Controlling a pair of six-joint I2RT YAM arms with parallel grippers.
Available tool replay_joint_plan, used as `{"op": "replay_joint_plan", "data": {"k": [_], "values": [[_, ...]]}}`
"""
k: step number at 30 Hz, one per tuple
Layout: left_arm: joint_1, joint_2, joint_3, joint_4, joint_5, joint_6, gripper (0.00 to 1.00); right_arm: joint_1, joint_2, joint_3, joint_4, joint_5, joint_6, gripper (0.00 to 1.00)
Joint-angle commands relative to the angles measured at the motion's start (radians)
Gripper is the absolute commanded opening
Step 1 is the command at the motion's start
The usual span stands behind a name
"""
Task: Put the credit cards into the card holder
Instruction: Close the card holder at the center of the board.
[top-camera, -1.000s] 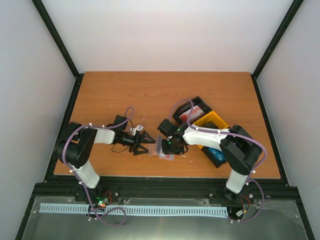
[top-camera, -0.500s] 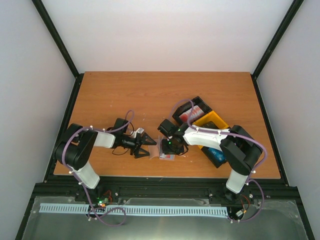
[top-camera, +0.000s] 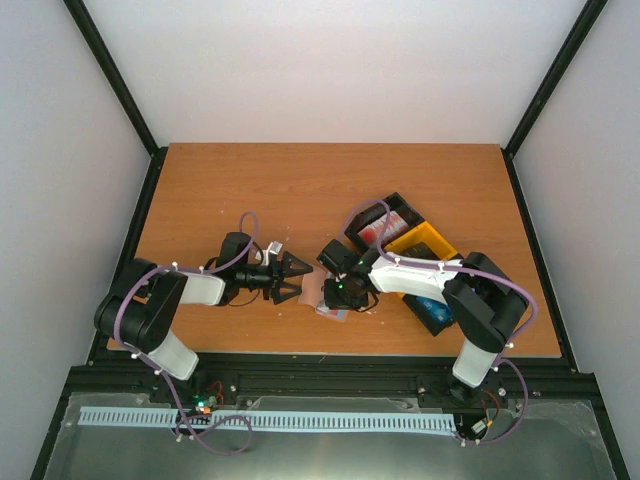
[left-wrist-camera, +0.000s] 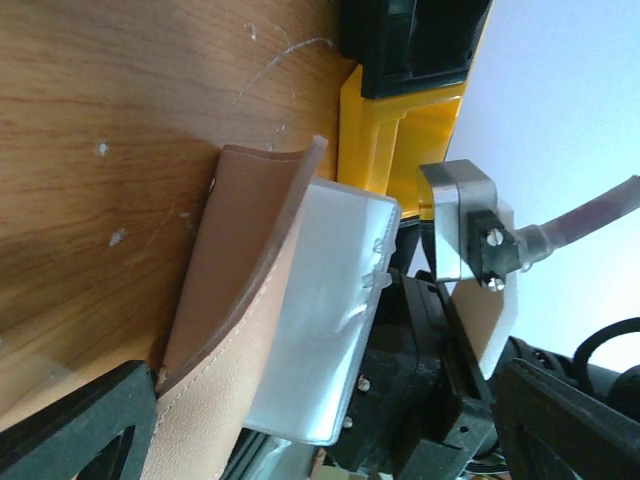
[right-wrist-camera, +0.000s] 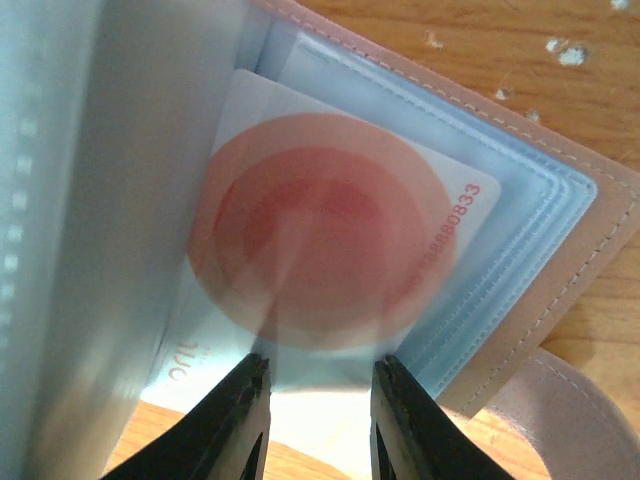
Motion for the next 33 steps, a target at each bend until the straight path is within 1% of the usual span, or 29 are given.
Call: {"op": "replay_joint_plan", "data": {"k": [1,3,9,15,19,21,22,24,26,28,30,33], "values": [[-0.016,0.021,-0.016,0.175,0.054,-0.155,0.93,0.002,0.027,-0.046,0.005,-0.009,0.006,0.30],[-0.019,0.022,-0.028,0.210,0.067,-0.190,0.93,0.002,0.025,-0.048,0.005,-0.008,0.005,0.30],[-0.024,0.001,-0.045,0.246,0.110,-0.245,0.94,0.002,0.014,-0.050,0.011,-0.006,0.005,0.30],[-0.034,-0.004,-0.042,0.265,0.160,-0.283,0.97,0.002,0.008,-0.051,0.018,-0.002,0.007,0.30],[-0.059,0.023,-0.050,0.384,0.182,-0.378,0.98,0.002,0.008,-0.052,0.020,0.000,0.008,0.30],[-0.067,0.028,-0.048,0.395,0.172,-0.396,0.97,0.002,0.008,-0.053,0.021,0.000,0.010,0.30],[-0.068,0.019,-0.048,0.369,0.152,-0.387,0.96,0.002,0.006,-0.053,0.020,0.002,0.011,0.30],[-0.068,-0.002,-0.040,0.300,0.112,-0.321,0.96,0.002,0.000,-0.054,0.019,0.003,0.011,0.30],[-0.069,-0.021,-0.001,0.166,0.088,-0.219,0.95,0.002,-0.007,-0.056,0.017,0.006,0.013,0.30],[-0.069,-0.035,0.053,-0.017,0.049,-0.111,0.95,0.002,-0.017,-0.058,0.020,0.010,0.014,0.30],[-0.069,-0.038,0.072,-0.064,0.036,-0.062,0.93,0.001,-0.037,-0.059,0.027,0.020,0.016,0.30],[-0.069,-0.032,0.075,-0.059,0.038,-0.050,0.90,0.002,-0.075,-0.060,0.031,0.040,0.020,0.31]]}}
